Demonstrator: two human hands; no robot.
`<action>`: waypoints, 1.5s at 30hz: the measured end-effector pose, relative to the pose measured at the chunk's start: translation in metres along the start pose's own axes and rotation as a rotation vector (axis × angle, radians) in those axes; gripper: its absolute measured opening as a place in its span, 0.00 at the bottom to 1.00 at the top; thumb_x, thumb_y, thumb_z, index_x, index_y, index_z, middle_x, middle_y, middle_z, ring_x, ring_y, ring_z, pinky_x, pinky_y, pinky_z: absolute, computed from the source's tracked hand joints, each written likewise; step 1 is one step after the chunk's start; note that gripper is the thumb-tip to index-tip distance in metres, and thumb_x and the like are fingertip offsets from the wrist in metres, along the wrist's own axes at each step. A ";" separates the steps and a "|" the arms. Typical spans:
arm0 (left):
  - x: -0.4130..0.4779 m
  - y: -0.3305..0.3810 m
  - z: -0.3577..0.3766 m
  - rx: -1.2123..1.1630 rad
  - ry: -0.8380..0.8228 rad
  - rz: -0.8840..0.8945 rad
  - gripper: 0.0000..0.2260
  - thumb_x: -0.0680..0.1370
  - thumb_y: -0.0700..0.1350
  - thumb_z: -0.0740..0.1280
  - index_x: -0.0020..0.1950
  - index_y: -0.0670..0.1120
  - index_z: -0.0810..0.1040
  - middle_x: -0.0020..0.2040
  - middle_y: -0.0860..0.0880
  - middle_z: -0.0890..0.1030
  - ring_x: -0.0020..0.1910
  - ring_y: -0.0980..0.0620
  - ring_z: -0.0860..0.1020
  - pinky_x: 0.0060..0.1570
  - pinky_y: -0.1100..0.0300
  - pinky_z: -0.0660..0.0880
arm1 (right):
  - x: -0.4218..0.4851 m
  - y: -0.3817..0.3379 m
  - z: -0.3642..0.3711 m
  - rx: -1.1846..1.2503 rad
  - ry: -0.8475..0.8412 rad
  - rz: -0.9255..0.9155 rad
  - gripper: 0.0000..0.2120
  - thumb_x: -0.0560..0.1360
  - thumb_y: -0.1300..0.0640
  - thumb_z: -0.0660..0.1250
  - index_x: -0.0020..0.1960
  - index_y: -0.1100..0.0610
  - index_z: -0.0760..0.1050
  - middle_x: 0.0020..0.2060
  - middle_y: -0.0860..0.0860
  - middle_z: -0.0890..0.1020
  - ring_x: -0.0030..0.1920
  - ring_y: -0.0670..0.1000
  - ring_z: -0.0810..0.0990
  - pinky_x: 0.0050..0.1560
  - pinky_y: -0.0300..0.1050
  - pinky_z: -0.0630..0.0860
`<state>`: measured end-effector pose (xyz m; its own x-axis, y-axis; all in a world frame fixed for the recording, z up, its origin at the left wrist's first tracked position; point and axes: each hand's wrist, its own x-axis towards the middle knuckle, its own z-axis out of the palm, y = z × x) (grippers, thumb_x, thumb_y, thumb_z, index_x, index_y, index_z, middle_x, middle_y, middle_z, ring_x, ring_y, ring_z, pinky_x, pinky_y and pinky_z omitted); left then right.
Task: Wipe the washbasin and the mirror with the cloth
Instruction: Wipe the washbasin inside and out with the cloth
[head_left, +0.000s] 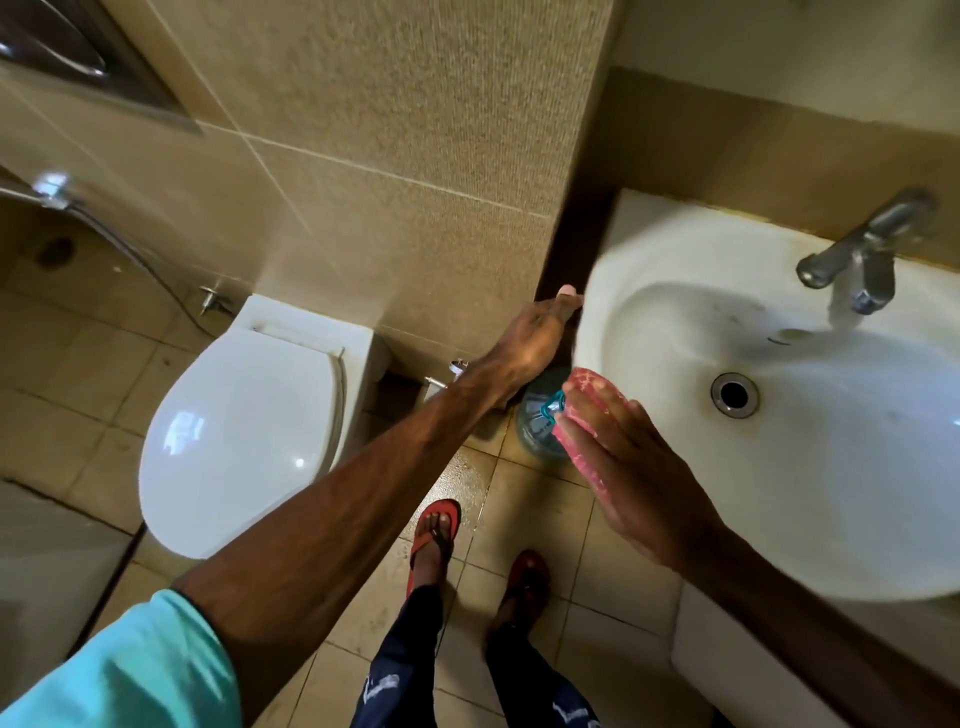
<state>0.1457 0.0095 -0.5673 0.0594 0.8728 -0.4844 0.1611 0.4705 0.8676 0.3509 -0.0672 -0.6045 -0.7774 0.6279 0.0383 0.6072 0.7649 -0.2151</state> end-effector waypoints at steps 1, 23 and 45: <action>0.001 -0.002 0.001 -0.040 -0.013 -0.011 0.27 0.87 0.57 0.46 0.77 0.42 0.68 0.77 0.44 0.70 0.76 0.47 0.68 0.77 0.50 0.64 | 0.008 0.000 0.000 -0.003 0.009 0.028 0.24 0.84 0.57 0.59 0.80 0.59 0.66 0.83 0.58 0.61 0.85 0.59 0.53 0.81 0.59 0.61; 0.013 -0.031 0.003 -0.062 -0.053 0.097 0.25 0.87 0.55 0.44 0.80 0.47 0.61 0.80 0.51 0.64 0.79 0.55 0.62 0.77 0.58 0.58 | -0.013 -0.028 0.020 0.190 0.075 0.556 0.36 0.82 0.47 0.55 0.86 0.55 0.49 0.85 0.55 0.56 0.81 0.57 0.65 0.75 0.59 0.71; 0.002 -0.038 0.018 0.128 -0.092 0.147 0.24 0.87 0.48 0.52 0.83 0.47 0.50 0.77 0.57 0.60 0.65 0.73 0.67 0.58 0.80 0.70 | -0.052 -0.045 -0.001 0.160 0.130 0.705 0.29 0.81 0.52 0.61 0.81 0.55 0.65 0.77 0.52 0.73 0.74 0.52 0.74 0.73 0.55 0.71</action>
<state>0.1574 -0.0093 -0.6034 0.1804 0.9126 -0.3669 0.2676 0.3134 0.9111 0.3648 -0.1339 -0.5956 -0.1791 0.9826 -0.0483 0.9165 0.1488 -0.3713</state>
